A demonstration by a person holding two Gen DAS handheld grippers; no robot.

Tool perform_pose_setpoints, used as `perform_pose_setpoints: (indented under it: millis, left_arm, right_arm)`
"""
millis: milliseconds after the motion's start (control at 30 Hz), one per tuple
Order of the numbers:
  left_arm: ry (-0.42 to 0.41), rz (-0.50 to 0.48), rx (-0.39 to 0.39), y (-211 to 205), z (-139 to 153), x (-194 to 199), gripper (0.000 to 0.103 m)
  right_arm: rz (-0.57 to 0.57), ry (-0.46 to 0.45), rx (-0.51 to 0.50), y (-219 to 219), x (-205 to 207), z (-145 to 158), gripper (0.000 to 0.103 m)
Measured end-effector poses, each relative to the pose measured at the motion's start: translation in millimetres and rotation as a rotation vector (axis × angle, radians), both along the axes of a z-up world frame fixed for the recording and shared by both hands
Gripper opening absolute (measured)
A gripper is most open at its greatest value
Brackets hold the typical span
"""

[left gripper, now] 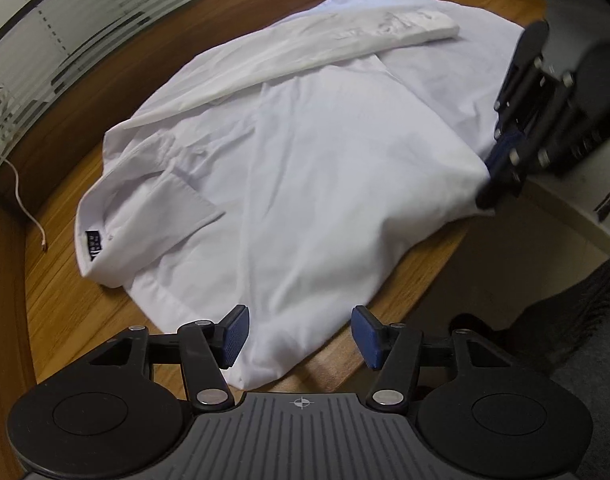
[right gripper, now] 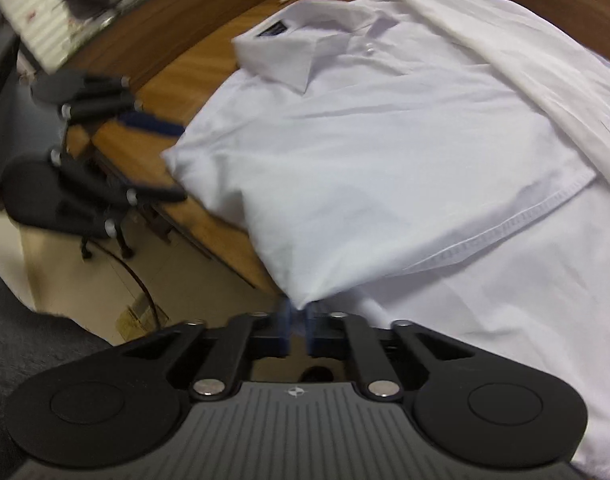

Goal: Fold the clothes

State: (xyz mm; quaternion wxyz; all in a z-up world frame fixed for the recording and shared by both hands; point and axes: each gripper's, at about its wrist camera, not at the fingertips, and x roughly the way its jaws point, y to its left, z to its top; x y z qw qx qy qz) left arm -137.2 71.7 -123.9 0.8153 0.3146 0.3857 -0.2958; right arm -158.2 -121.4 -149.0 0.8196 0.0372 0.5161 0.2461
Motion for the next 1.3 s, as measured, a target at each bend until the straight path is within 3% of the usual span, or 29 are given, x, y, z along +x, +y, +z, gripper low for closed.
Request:
perform_pose_setpoints:
  millis: [100, 300, 333, 367, 467, 533, 567, 600, 633, 667, 967, 1033, 1300]
  left_arm:
    - [-0.013, -0.013, 0.002, -5, -6, -2, 0.061]
    - [-0.099, -0.005, 0.034, -17, -16, -5, 0.060]
    - [-0.129, 0.002, 0.040, -18, -15, -6, 0.057]
    - [-0.159, 0.011, 0.045, -19, -15, -7, 0.037]
    - [-0.189, 0.037, 0.024, -18, -6, -3, 0.012]
    - [-0.183, 0.058, 0.003, -18, 1, 1, 0.012]
    - [-0.178, 0.066, -0.003, -18, 5, 3, 0.012]
    - [-0.173, 0.072, -0.007, -18, 7, 5, 0.012]
    - [-0.172, 0.076, -0.007, -19, 9, 6, 0.012]
    - [-0.172, 0.079, -0.007, -19, 10, 8, 0.012]
    - [-0.140, 0.157, -0.004, -27, 12, 14, 0.012]
    - [-0.132, 0.180, -0.002, -29, 11, 16, 0.012]
    - [-0.067, 0.322, -0.035, -33, 15, 29, 0.012]
  right_arm:
    - [-0.059, 0.002, 0.091, -13, 1, 14, 0.002]
    - [-0.076, -0.038, 0.119, -24, 8, 49, 0.002]
    - [-0.071, -0.046, 0.117, -25, 9, 53, 0.002]
    - [-0.071, -0.053, 0.111, -26, 9, 55, 0.002]
    - [-0.071, -0.075, 0.095, -31, 7, 59, 0.003]
    - [-0.069, -0.104, 0.068, -34, -2, 60, 0.006]
    - [-0.068, -0.118, 0.050, -37, -7, 60, 0.013]
    - [-0.069, -0.129, 0.027, -40, -14, 59, 0.020]
    - [-0.075, -0.143, -0.009, -44, -22, 56, 0.035]
    - [-0.074, -0.155, -0.052, -49, -31, 53, 0.041]
    - [-0.122, -0.151, -0.503, -131, -97, 12, 0.041]
    - [-0.147, -0.154, -0.576, -150, -107, 6, 0.041]
    - [-0.056, -0.163, -0.789, -179, -125, -15, 0.042]
